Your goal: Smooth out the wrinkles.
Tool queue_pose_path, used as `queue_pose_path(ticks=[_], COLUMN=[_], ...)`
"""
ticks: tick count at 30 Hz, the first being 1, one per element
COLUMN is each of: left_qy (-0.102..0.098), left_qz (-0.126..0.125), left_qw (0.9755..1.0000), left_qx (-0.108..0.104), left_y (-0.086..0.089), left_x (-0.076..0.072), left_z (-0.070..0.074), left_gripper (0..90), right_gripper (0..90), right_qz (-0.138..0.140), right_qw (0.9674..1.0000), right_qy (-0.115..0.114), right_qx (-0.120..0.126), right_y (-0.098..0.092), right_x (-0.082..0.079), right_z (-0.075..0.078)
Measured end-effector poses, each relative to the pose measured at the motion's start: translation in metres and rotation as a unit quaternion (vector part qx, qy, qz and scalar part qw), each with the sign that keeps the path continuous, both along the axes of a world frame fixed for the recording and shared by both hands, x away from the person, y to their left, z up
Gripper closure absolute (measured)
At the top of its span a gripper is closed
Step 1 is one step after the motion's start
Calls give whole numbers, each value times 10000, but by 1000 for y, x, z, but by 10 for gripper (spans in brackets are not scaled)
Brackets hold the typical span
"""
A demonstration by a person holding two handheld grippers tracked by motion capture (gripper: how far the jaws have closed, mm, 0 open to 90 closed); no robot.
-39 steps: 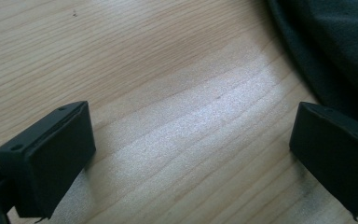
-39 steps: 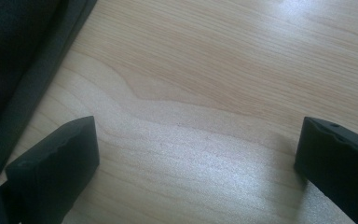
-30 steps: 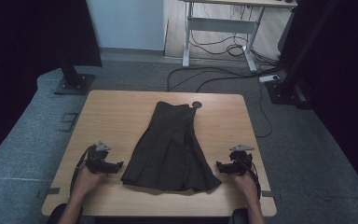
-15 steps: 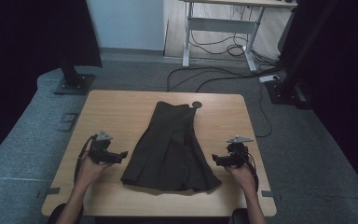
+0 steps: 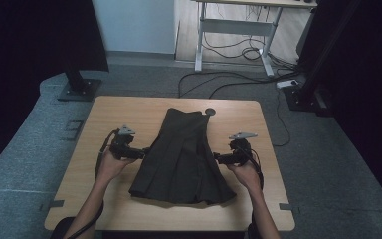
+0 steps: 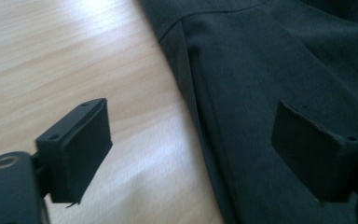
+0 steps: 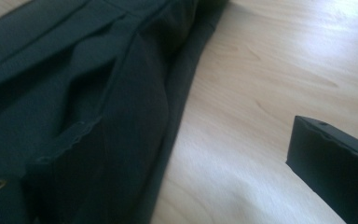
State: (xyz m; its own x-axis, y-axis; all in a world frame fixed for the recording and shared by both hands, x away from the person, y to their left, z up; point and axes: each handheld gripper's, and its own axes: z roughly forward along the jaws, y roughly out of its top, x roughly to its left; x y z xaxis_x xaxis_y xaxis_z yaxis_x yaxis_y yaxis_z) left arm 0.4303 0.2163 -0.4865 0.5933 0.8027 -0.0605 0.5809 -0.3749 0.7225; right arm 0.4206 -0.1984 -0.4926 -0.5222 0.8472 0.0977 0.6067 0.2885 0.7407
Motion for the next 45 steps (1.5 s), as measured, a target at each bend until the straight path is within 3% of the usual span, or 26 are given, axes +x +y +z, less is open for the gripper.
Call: queue_pose_path(ticks=[5, 14, 19, 25, 27, 29, 32, 34, 39, 45], left_qy=[55, 78, 50, 68, 94, 139, 215, 194, 178, 200], left_qz=[17, -20, -38, -3, 5, -54, -212, -267, -317, -598], left_qw=[10000, 9999, 9999, 9997, 9996, 9996, 9990, 9984, 9985, 9972], left_qx=[69, 115, 133, 235, 259, 245, 339, 462, 420, 390], left_y=[-8, -26, -39, -53, -57, -59, -63, -66, -64, -58], left_x=[16, 38, 53, 67, 70, 72, 72, 69, 59, 31], left_z=[-1, -12, -15, -20, -24, -29, -36, -41, -42, -43], left_gripper=[152, 279, 320, 375, 440, 475, 638, 655, 691, 690], right_gripper=[103, 162, 246, 430, 552, 599, 761, 776, 803, 801], right_qz=[94, 223, 264, 266, 316, 336, 361, 374, 380, 609], right_qw=[9999, 9997, 9996, 9996, 9992, 9990, 9981, 9977, 9974, 9961], right_qy=[51, 76, 64, 131, 252, 286, 427, 472, 584, 601], right_qx=[5, -70, -83, 13, -68, -89, -272, -298, -196, -220], right_y=[10, 34, 45, 51, 54, 55, 55, 55, 48, 44], right_x=[10, 30, 41, 55, 60, 61, 62, 62, 55, 31], right_z=[1, -1, -5, -8, -12, -13, -22, -25, -34, -35])
